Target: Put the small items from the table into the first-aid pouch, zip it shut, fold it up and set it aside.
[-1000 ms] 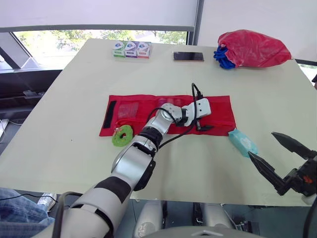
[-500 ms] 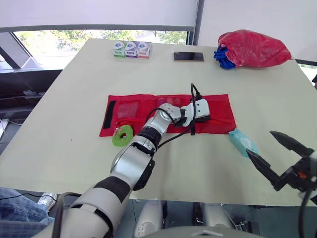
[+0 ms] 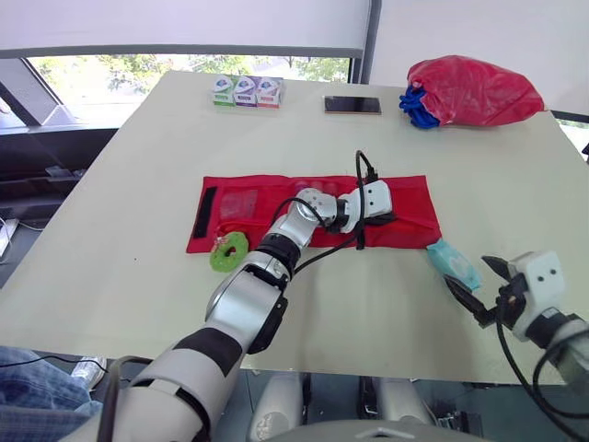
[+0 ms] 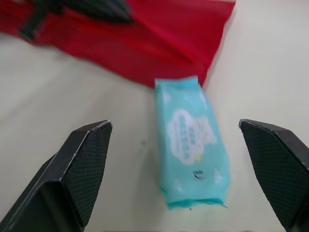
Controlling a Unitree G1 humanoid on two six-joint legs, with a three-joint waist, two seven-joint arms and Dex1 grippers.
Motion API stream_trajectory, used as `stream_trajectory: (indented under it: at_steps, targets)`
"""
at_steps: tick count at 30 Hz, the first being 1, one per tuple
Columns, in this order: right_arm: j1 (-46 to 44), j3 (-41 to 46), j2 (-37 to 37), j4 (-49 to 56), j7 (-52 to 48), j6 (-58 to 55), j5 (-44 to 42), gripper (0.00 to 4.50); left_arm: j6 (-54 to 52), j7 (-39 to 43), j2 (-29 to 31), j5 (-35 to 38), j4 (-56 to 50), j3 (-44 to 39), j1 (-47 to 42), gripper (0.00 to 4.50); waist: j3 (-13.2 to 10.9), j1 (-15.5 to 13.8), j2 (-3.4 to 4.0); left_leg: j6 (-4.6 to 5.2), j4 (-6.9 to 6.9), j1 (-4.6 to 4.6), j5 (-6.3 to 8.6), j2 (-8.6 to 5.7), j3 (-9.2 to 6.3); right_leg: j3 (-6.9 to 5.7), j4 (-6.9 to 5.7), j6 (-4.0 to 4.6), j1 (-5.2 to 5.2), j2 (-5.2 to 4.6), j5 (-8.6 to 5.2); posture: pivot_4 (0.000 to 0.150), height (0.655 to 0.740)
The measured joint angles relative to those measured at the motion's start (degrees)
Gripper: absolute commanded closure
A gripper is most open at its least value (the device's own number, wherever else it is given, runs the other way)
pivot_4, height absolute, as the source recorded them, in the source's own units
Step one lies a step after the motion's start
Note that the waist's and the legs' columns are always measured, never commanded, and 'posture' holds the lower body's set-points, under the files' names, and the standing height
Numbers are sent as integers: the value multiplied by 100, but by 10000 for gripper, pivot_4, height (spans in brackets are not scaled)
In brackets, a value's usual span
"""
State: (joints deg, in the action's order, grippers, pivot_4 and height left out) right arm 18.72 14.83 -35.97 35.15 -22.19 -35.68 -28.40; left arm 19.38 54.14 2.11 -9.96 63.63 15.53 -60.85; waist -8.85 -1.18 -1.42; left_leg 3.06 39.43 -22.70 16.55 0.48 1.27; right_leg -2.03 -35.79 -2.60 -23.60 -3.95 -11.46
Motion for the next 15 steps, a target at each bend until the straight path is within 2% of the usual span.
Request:
stream_trajectory:
  at_steps: [7, 10, 15]
  targets:
    - [-403, -309, 32, -473, -186, -25, 246, 0, -18, 42, 0, 8, -10, -1, 0, 44281, 0, 14, 0, 1, 1, 1, 0, -2, -1, 0, -2, -1, 0, 0, 0, 1500, 7400]
    - [-400, -318, 34, -480, -234, 3, 331, 12453, -27, 42, -2, 24, -10, -1, 0, 45000, 0, 16, 1, 1, 1, 0, 0, -3, 1, 1, -2, -1, 0, 0, 0, 1500, 7400]
    - [-328, -311, 34, -467, -315, 98, 453, 37998, -45, 41, -17, 69, -11, -2, 0, 45000, 0, 16, 0, 1, 1, 1, 0, -3, 0, 0, -2, -1, 1, 0, 0, 1500, 7400]
